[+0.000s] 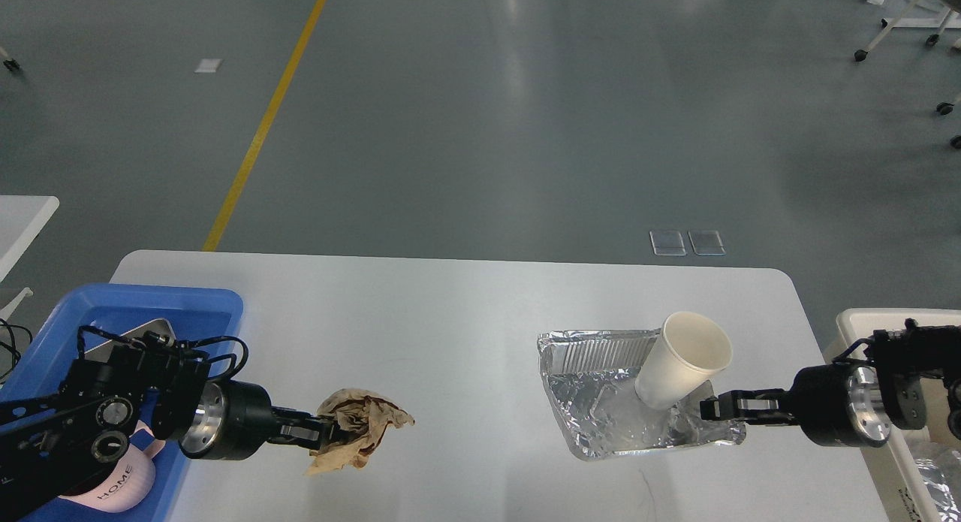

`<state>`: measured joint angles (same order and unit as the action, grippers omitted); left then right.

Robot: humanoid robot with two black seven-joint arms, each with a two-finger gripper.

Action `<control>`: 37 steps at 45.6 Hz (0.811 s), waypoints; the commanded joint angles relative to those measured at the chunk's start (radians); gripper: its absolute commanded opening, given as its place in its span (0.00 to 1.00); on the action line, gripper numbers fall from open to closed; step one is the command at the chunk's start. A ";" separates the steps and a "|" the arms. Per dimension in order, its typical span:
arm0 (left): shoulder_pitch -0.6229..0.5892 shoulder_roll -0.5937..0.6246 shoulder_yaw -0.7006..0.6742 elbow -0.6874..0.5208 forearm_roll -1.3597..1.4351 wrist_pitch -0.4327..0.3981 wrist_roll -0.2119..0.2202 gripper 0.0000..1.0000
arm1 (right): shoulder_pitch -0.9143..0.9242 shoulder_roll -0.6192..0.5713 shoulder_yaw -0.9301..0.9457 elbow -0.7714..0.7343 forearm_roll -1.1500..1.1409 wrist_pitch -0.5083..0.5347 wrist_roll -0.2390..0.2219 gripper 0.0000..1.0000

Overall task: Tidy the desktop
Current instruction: 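Carry the crumpled paper with the left gripper into the foil tray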

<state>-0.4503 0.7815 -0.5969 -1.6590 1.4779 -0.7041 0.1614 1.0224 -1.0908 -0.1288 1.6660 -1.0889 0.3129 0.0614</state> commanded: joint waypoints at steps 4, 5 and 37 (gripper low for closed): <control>-0.108 0.002 -0.125 0.005 -0.143 -0.109 -0.010 0.00 | 0.005 0.005 0.000 -0.002 0.001 0.002 0.000 0.00; -0.123 0.001 -0.130 0.008 -0.158 -0.117 -0.010 0.00 | 0.005 0.006 -0.002 -0.002 0.001 0.002 0.000 0.00; -0.696 -0.433 0.077 0.260 -0.271 -0.233 -0.008 0.01 | 0.021 0.055 0.000 -0.061 0.007 0.002 0.000 0.00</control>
<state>-1.0875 0.4234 -0.5552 -1.4390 1.2121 -0.9347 0.1523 1.0386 -1.0387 -0.1305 1.6185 -1.0837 0.3133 0.0614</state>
